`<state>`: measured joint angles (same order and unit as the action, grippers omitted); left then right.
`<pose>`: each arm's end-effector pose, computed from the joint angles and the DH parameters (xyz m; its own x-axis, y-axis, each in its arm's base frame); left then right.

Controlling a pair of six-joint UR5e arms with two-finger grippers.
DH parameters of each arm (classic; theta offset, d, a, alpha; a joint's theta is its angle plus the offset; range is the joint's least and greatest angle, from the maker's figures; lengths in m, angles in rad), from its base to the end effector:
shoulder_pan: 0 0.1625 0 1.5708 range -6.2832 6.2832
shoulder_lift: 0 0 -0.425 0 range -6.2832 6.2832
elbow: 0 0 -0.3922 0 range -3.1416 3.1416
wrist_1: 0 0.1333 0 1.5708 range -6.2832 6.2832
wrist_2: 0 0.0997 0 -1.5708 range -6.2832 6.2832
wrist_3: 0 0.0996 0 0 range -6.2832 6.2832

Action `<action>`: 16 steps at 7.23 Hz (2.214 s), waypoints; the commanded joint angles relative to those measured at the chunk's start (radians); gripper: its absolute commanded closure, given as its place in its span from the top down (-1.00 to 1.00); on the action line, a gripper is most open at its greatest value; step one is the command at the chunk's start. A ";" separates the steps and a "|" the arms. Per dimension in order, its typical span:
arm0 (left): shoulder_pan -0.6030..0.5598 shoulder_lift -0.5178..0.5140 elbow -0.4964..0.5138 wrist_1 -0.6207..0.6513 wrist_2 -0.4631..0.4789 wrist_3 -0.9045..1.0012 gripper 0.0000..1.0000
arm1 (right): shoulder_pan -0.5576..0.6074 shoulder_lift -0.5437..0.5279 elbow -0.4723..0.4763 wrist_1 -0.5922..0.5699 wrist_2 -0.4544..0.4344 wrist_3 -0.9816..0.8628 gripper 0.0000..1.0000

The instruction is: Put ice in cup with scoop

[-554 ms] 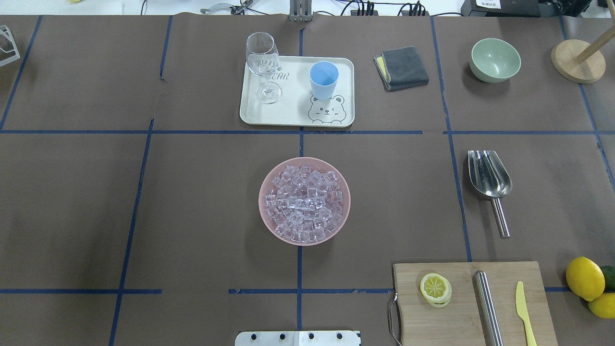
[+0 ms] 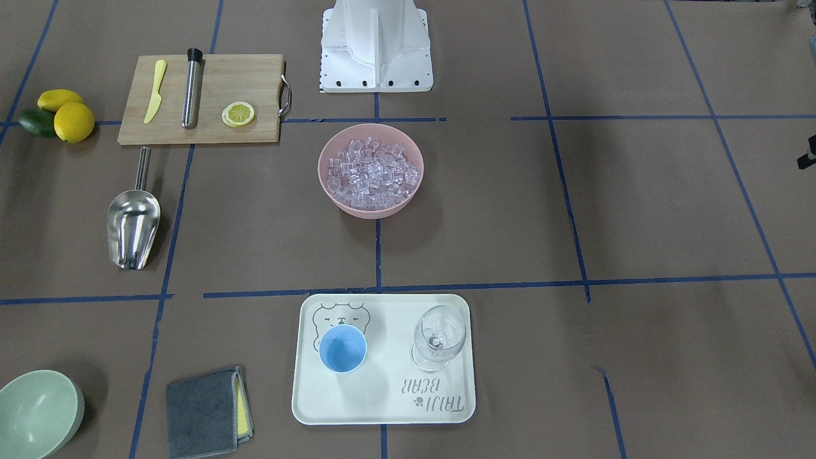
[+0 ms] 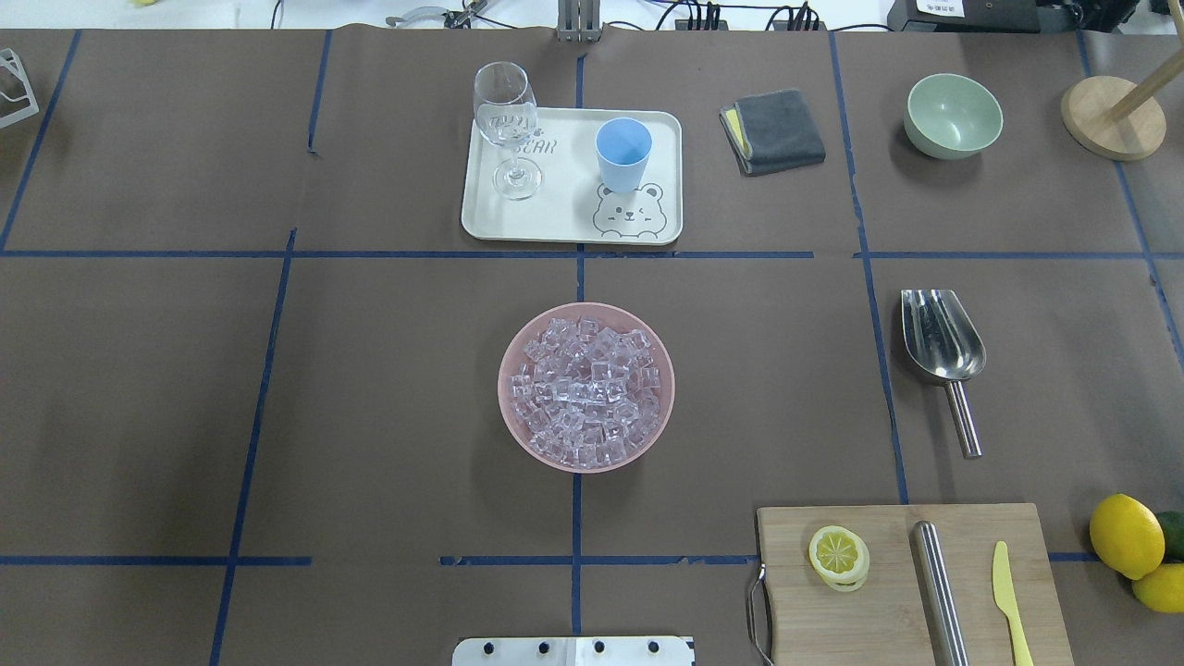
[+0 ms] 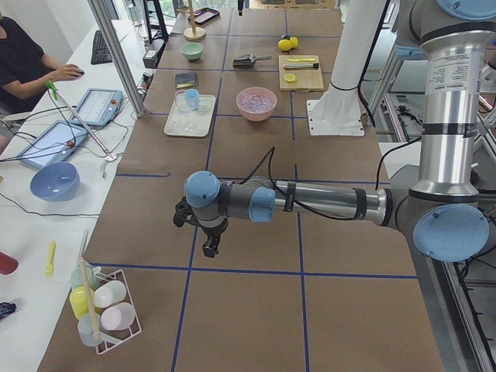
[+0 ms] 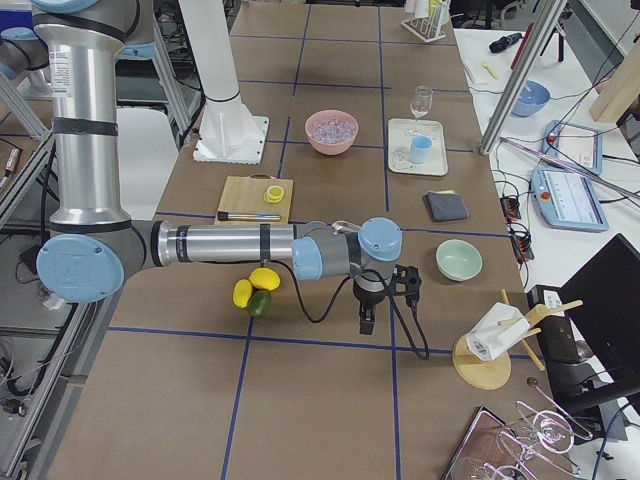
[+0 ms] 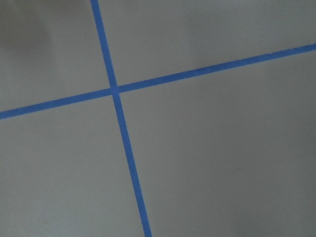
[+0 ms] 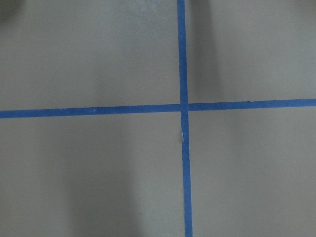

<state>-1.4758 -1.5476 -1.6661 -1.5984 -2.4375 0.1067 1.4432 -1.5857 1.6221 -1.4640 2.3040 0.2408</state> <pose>-0.0109 -0.4902 0.6134 0.6236 0.2416 -0.7435 -0.1617 0.9703 0.1797 0.0031 -0.4993 0.6322 0.7340 0.0503 0.6773 -0.0505 0.9985 -0.0194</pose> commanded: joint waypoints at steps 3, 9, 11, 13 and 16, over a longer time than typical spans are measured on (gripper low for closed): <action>0.002 -0.006 -0.004 -0.061 0.000 -0.001 1.00 | -0.001 -0.003 0.030 0.001 0.008 -0.005 1.00; 0.011 -0.005 -0.004 -0.127 0.000 -0.004 1.00 | -0.060 -0.007 0.055 0.085 0.009 0.000 1.00; 0.096 -0.005 -0.003 -0.278 0.001 -0.012 1.00 | -0.089 -0.007 0.076 0.108 0.015 0.008 1.00; 0.188 -0.012 -0.007 -0.432 0.003 -0.015 1.00 | -0.180 -0.042 0.187 0.116 0.011 0.186 1.00; 0.250 -0.102 -0.014 -0.465 0.014 -0.018 1.00 | -0.335 -0.132 0.303 0.254 -0.001 0.453 1.00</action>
<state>-1.2539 -1.6012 -1.6779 -2.0543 -2.4275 0.0898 1.1681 -1.6768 1.8951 -1.2952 2.3065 0.5980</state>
